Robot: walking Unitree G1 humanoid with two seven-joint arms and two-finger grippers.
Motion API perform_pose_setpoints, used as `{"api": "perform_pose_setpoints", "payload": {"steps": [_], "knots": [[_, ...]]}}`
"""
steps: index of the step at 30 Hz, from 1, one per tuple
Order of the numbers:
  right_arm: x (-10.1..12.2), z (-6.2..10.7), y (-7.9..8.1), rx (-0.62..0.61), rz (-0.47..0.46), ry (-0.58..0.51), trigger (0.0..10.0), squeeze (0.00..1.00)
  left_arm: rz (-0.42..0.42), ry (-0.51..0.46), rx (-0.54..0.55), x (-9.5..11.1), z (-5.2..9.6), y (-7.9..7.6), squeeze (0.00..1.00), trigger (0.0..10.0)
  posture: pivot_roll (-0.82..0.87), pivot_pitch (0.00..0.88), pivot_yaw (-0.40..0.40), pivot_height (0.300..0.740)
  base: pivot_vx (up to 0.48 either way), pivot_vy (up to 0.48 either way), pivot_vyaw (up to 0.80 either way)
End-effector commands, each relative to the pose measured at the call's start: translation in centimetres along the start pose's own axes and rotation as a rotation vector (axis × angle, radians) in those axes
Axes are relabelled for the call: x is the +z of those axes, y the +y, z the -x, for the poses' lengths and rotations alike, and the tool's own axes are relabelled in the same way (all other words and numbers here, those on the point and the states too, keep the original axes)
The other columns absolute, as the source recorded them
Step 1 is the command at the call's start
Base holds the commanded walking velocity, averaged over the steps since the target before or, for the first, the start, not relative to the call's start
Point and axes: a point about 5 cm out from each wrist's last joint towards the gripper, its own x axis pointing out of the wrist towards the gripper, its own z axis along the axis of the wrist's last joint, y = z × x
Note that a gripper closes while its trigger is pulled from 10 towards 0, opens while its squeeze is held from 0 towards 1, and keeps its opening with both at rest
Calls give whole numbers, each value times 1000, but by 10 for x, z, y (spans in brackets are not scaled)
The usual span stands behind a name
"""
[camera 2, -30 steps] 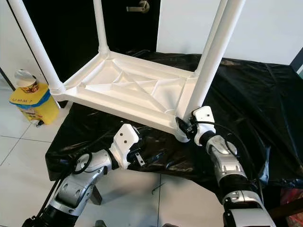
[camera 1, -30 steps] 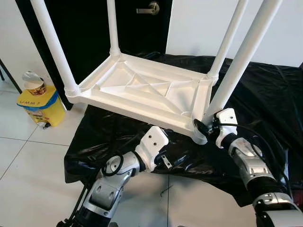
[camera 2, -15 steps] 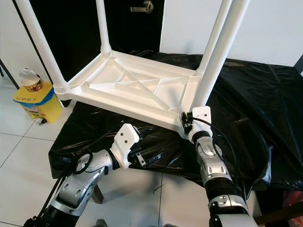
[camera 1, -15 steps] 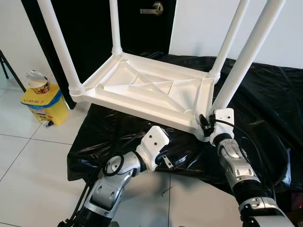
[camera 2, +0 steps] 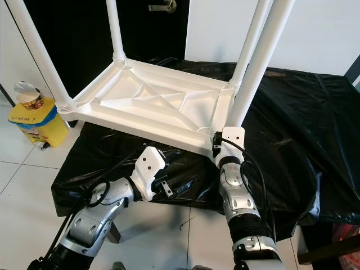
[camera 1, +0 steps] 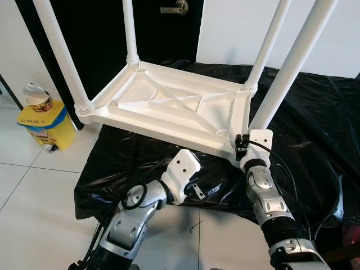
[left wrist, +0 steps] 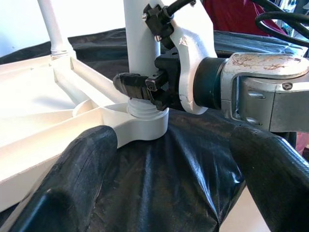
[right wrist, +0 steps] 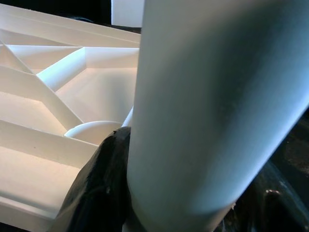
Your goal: Building children table
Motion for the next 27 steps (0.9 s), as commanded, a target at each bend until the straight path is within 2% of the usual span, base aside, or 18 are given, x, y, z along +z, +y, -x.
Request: {"api": "perform_pose_setpoints", "payload": {"steps": [1,2,3,9,16,17,19,20,25,27], "knots": [[-25,8,2,21,37,121,10000,0,-7,-3,33,0,-2,1,0,10000,48,20,-93,740,0,0,0],[-25,8,2,21,37,121,10000,0,-7,-3,33,0,-2,1,0,10000,48,20,-93,740,0,0,0],[-17,7,6,47,18,82,10000,1000,-8,-1,29,-1,-2,0,0,10000,45,16,-93,740,0,0,0],[-7,8,5,99,20,14,10000,1000,-12,1,22,-1,-3,-1,0,10000,43,10,-95,740,0,0,0],[-8,13,-13,185,43,-42,10000,1000,-19,-3,31,-1,-3,3,0,10000,46,0,-101,740,0,0,0],[-9,13,-17,206,51,-47,10000,651,-20,-3,31,-1,-3,3,0,10000,47,0,-102,740,0,0,0],[-9,14,-21,227,58,-57,10000,651,-21,-2,31,-1,-3,3,0,10000,47,0,-102,740,0,0,0],[-7,14,-26,256,73,-72,10000,0,-21,-2,32,-2,-2,3,0,10000,45,0,-100,740,0,0,0],[-7,13,-29,275,83,-82,10000,0,-21,-2,32,-2,-2,3,0,10000,45,0,-100,740,0,0,0],[-3,7,-33,359,107,-95,10000,0,-24,-3,26,-2,-3,3,0,10000,39,0,-92,740,0,0,0]]}}
